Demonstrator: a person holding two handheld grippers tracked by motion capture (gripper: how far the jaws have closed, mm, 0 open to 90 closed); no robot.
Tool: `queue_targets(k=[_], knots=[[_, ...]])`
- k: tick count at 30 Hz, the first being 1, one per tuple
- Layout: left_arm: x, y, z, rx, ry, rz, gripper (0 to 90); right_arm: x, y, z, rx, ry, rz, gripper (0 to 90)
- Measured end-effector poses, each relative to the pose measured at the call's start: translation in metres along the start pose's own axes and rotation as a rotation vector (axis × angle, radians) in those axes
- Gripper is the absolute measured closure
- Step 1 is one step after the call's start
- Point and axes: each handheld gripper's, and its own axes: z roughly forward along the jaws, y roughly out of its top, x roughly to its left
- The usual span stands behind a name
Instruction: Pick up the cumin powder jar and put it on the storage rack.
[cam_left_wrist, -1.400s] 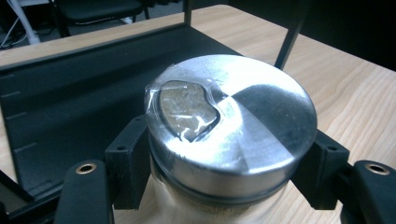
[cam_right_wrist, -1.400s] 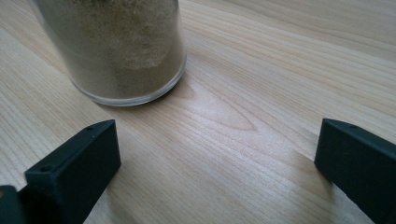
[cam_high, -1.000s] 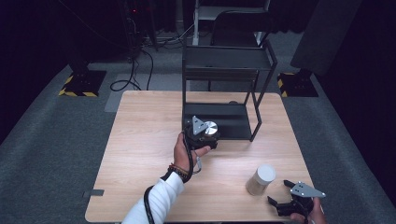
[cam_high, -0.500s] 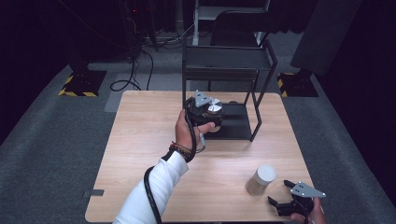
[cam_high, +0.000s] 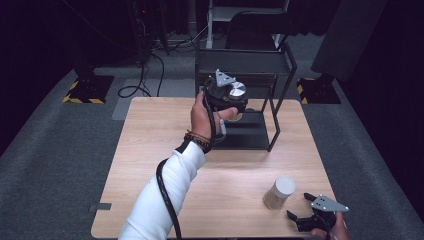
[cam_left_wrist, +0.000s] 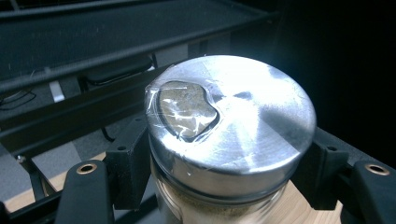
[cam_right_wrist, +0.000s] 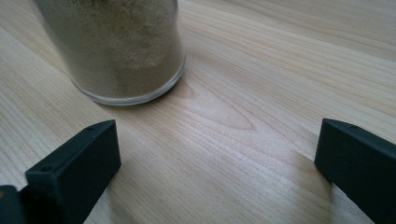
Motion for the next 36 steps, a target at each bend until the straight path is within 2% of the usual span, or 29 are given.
queue_targets(k=[7,13,21,30,36], knots=[[0.006,0.016,-0.001,-0.003,0.005,-0.001,31.4,0.0,0.0,0.0,0.0,0.0,0.0,0.0],[0.01,0.034,-0.002,0.002,0.012,0.017,31.4,0.0,0.0,0.0,0.0,0.001,0.0,0.0],[0.018,0.055,-0.003,-0.001,-0.009,0.029,31.4,-0.001,0.001,0.0,0.003,0.003,-0.001,0.0],[0.024,0.07,-0.001,0.0,-0.004,0.041,31.4,-0.001,0.001,0.0,0.003,0.003,-0.001,0.0],[0.029,0.079,0.001,-0.011,-0.015,0.036,31.4,-0.001,0.001,0.0,0.004,0.004,-0.002,0.0]])
